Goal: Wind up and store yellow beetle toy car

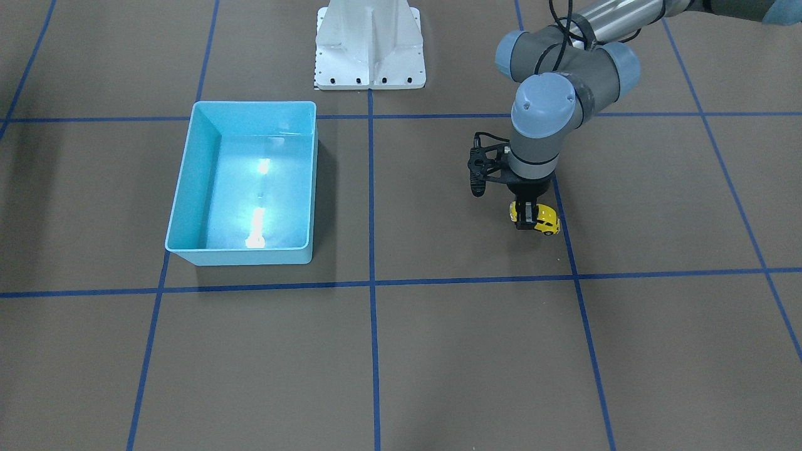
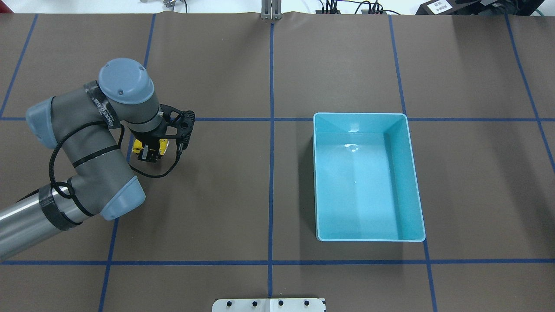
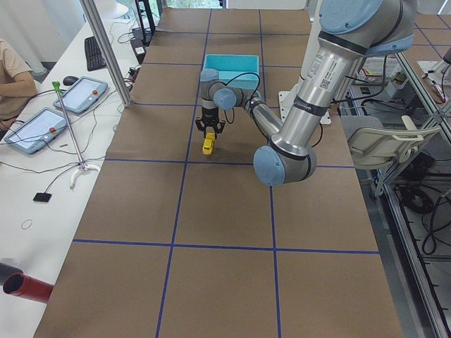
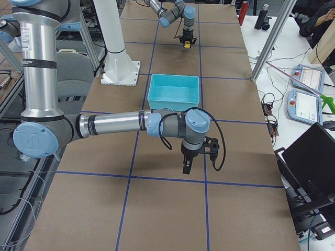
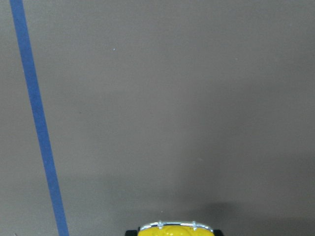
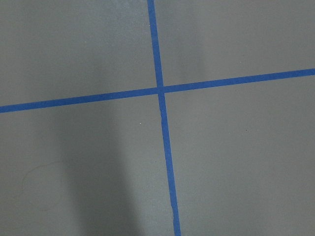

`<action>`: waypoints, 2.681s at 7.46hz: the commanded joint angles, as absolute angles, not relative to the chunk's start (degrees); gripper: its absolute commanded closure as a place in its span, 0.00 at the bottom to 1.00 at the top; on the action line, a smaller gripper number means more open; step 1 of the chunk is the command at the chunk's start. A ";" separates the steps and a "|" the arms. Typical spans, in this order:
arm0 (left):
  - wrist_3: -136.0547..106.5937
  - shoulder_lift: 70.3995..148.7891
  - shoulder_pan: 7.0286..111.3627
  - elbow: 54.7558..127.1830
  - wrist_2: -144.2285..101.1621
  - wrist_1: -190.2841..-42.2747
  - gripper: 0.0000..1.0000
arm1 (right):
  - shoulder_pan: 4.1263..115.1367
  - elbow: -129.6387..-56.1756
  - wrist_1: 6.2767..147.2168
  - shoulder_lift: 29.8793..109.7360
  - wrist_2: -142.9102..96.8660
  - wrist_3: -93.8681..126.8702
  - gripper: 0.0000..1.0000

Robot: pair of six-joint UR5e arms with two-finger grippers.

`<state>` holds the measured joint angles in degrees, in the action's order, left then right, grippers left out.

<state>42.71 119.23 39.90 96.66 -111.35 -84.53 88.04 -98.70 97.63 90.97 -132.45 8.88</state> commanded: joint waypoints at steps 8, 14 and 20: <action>41.22 115.22 40.87 97.04 -111.01 -84.46 1.00 | 87.54 -98.70 97.73 90.97 -132.45 8.96 0.00; 41.66 115.66 40.87 95.63 -111.27 -87.71 1.00 | 87.54 -98.70 97.73 90.97 -132.45 8.88 0.00; 41.49 115.14 40.78 94.57 -111.09 -89.47 1.00 | 87.54 -98.70 97.73 90.97 -132.45 8.88 0.00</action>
